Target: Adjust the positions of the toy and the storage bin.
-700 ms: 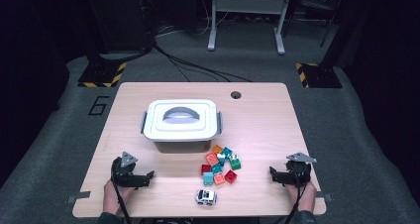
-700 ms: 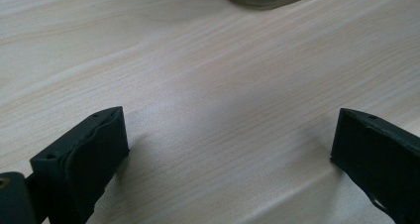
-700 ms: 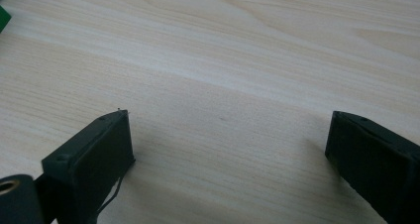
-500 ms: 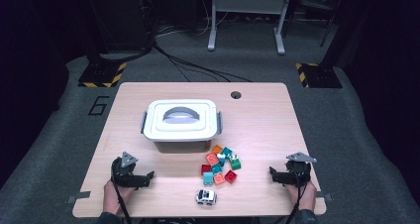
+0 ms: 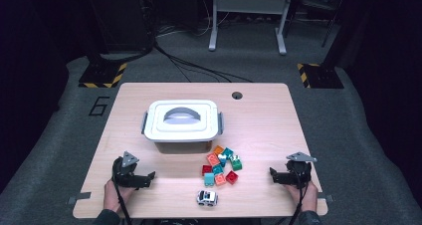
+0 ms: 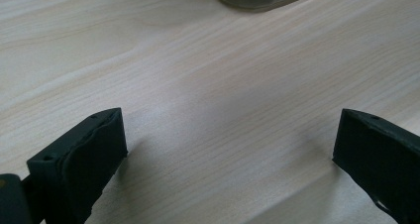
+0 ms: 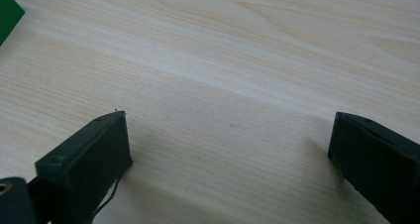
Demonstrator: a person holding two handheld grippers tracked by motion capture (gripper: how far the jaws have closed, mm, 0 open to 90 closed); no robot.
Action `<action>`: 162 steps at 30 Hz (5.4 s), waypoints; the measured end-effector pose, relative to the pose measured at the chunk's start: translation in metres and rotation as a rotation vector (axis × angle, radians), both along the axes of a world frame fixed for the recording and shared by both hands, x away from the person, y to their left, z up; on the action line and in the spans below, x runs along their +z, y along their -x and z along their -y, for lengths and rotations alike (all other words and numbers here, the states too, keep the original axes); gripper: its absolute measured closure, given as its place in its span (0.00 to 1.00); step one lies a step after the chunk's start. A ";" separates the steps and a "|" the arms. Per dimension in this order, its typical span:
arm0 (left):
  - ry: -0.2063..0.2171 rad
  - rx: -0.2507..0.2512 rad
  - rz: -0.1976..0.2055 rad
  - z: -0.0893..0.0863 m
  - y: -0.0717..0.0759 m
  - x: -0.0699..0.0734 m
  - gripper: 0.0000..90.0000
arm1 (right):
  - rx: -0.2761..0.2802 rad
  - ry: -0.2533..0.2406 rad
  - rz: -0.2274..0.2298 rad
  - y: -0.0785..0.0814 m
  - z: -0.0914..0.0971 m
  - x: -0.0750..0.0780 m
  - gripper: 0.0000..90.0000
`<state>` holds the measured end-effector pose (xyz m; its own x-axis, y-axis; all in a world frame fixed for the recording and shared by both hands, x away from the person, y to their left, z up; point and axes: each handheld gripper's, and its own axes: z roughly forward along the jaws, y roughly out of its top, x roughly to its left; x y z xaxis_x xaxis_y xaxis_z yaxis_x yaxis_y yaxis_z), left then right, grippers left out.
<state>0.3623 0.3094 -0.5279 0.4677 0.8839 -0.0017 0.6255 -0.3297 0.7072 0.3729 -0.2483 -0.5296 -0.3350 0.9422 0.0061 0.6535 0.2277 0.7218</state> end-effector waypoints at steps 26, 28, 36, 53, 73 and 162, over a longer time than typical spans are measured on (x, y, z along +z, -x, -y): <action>0.117 -0.108 0.117 -0.002 -0.017 0.094 0.00 | -0.049 0.004 -0.005 0.002 -0.002 0.000 0.00; 0.127 -0.111 0.125 -0.004 -0.018 0.101 0.00 | -0.048 0.004 -0.006 0.002 -0.002 0.000 0.00; 0.143 -0.117 0.160 -0.004 -0.027 0.125 0.00 | -0.048 0.007 -0.005 0.002 -0.002 -0.001 0.00; 0.109 -0.272 0.177 0.037 -0.083 0.165 0.00 | -0.044 0.009 -0.005 0.002 -0.002 0.000 0.00; 0.084 -0.375 0.084 0.081 -0.139 0.152 0.36 | -0.045 0.003 -0.003 0.001 -0.003 0.000 0.00; -0.043 -0.271 0.111 0.123 -0.122 0.156 0.67 | -0.041 0.008 -0.004 0.001 -0.002 0.000 0.00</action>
